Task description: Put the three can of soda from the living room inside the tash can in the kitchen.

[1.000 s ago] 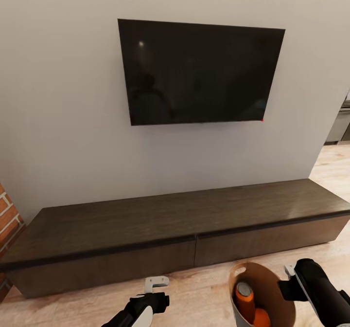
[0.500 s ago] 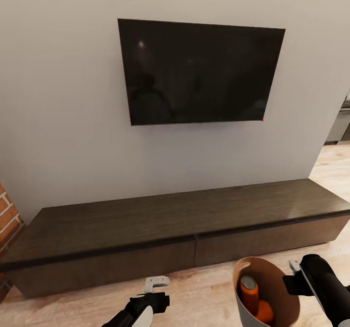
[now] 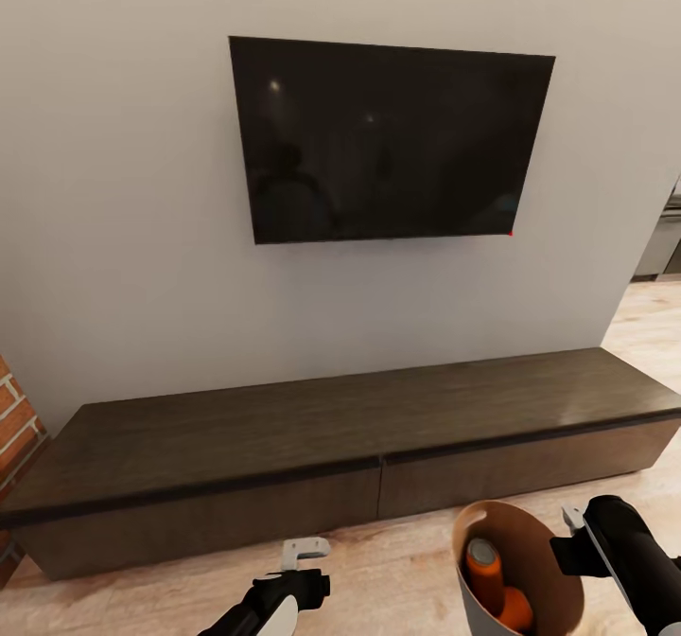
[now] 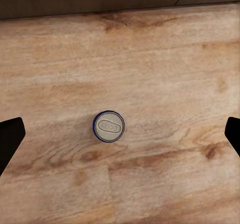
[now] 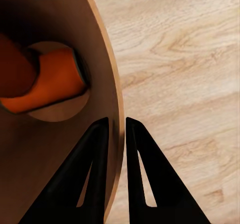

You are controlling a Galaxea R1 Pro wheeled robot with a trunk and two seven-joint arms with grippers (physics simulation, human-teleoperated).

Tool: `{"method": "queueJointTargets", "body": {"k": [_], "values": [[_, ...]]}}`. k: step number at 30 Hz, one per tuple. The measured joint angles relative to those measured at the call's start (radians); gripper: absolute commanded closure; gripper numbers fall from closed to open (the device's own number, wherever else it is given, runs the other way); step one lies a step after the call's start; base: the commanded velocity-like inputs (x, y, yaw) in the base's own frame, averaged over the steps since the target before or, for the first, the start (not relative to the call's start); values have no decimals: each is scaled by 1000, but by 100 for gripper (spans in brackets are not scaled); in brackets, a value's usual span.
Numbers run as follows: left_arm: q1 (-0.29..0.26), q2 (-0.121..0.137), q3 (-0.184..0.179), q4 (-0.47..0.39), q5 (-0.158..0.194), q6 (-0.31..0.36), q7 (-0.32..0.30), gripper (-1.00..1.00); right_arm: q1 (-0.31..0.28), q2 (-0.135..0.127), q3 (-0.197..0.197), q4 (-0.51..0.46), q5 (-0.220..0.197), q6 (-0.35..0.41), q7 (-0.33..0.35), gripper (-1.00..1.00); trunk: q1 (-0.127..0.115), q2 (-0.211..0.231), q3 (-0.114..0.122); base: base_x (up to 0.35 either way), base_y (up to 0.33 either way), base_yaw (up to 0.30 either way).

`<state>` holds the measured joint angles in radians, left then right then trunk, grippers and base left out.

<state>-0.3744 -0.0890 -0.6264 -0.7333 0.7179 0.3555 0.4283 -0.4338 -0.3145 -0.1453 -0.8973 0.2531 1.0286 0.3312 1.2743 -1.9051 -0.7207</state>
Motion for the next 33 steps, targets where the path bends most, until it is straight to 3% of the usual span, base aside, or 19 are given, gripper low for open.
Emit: {"method": "queueJointTargets", "body": {"k": [17,26,33], "values": [[0,-1,-1,0,-2,0,1,-100,1,1,1,0,2,1,0,100,0,0,0,195,-153,0],[1,-2,-2,0,-4,-1,4,-100,-1,4,2,0,-13,4,2,100,0,0,0,-6,-104,0],[2,-2,-1,0,-5,-1,5,-100,-1,7,3,0,17,0,-2,100,0,0,0,9,-202,0]]}}
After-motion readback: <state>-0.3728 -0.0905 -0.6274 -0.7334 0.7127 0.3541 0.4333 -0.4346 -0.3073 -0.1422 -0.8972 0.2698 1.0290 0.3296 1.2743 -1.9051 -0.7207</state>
